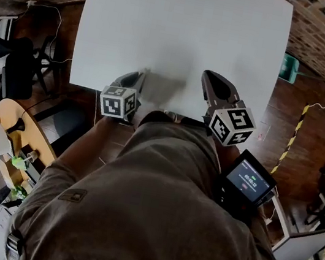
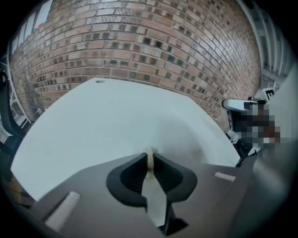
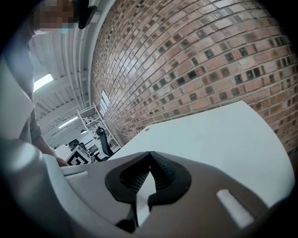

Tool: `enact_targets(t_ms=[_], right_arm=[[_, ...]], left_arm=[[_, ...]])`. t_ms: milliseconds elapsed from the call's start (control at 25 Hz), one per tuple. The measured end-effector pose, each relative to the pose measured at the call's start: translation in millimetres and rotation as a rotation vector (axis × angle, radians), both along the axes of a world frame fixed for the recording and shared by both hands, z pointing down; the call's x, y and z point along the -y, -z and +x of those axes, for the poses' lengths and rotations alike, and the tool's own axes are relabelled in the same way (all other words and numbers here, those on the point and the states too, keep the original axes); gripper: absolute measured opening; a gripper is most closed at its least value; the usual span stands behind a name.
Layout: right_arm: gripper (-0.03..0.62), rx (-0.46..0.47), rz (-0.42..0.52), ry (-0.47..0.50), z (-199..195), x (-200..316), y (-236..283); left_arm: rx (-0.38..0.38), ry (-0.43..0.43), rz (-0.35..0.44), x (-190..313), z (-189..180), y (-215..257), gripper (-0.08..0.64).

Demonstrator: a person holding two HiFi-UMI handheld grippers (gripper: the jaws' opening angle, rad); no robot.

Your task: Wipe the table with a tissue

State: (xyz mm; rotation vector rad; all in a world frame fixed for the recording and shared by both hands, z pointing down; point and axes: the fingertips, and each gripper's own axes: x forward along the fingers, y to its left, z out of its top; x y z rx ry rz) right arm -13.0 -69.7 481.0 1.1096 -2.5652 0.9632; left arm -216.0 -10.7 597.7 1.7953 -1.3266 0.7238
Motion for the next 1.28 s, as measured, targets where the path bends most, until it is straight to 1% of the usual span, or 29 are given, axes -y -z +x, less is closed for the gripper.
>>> enact_targets(t_ms=[240, 480, 880, 1040, 1280], right_arm=[[0.011, -0.001, 0.003, -0.016, 4.7, -1.8, 0.8], [0.011, -0.006, 0.009, -0.027, 10.9, -4.1, 3.1], [0.011, -0.015, 0.012, -0.044, 24.5, -4.4, 5.2], [0.011, -0.015, 0.016, -0.033, 21.0, -2.0, 5.6], [0.012, -0.010, 0.022, -0.003, 7.8, -0.2, 7.1]], left_arm=[[-0.022, -0.045, -0.006, -1.8, 24.1, -1.5, 0.041], [-0.038, -0.110, 0.003, -0.5, 51.4, -1.3, 0.041], [-0.033, -0.208, -0.001, 2.0, 85.0, -2.4, 0.041], [-0.018, -0.189, 0.004, 5.5, 77.5, -0.1, 0.041], [-0.013, -0.094, -0.004, 5.2, 40.6, -3.4, 0.041]])
